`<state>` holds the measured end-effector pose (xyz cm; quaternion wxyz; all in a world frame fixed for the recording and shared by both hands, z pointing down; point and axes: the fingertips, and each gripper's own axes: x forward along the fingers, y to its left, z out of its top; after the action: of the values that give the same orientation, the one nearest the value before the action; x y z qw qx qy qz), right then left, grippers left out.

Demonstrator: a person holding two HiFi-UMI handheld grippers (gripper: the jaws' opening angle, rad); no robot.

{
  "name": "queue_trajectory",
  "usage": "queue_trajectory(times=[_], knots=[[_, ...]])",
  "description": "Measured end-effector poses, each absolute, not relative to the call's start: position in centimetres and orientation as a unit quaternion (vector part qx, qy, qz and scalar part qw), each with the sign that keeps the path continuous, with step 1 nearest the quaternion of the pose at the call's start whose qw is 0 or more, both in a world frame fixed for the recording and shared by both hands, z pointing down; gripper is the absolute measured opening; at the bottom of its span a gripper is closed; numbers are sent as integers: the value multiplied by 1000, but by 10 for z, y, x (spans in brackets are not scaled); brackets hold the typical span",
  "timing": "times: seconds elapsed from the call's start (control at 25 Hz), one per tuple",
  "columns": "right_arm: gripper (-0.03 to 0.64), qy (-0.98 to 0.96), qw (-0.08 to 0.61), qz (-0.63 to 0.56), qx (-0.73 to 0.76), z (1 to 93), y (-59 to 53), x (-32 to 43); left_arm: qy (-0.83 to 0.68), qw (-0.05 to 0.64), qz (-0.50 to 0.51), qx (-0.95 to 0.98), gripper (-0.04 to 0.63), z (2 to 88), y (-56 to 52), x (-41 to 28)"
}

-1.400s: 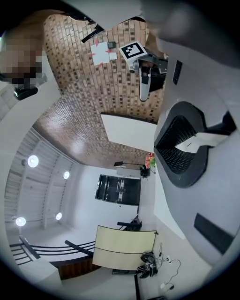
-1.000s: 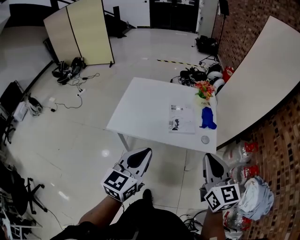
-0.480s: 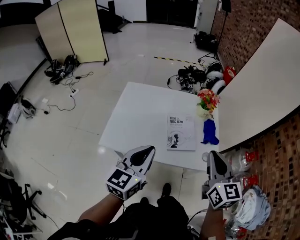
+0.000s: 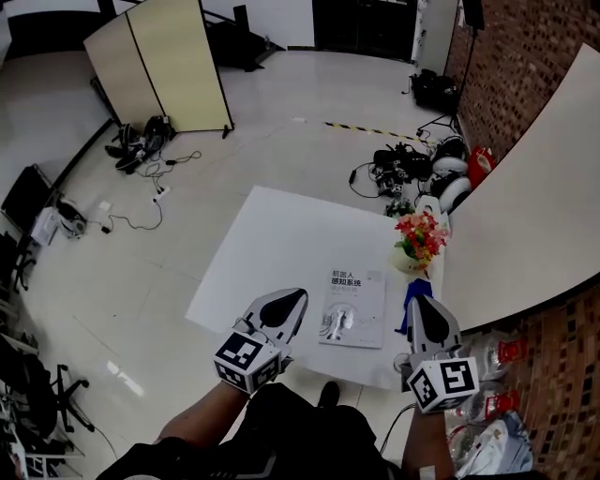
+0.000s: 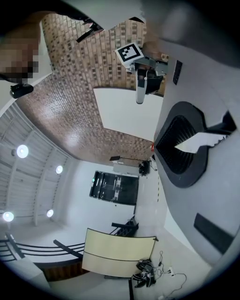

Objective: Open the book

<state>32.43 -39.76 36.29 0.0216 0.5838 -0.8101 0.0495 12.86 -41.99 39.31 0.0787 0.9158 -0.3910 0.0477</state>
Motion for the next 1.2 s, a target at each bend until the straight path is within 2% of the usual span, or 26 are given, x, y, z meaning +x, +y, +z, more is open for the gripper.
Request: queue_trajectory(times=[0.36,0.6,0.68,0.88,1.04,1.2], knots=[[2,-802,48,114,584,400,-452,334,-395,122,66,908,-5,423,-477,140],[5,-765,107,229,593,511,-473,344,-398,163,128,894,-5,497,-505,142],[64,-752,127,278,584,558,-471,344,-409,188,149,881,-6,531,-508,138],[64,-713,180,358,575,651,-470,349,-390,269,220,853,-6,622,-509,142],[64,-700,232,387,554,699,-465,350,-382,304,263,832,-6,672,-501,144],[64,-691,224,421,543,718,-464,349,-373,314,277,828,-6,690,-495,150]])
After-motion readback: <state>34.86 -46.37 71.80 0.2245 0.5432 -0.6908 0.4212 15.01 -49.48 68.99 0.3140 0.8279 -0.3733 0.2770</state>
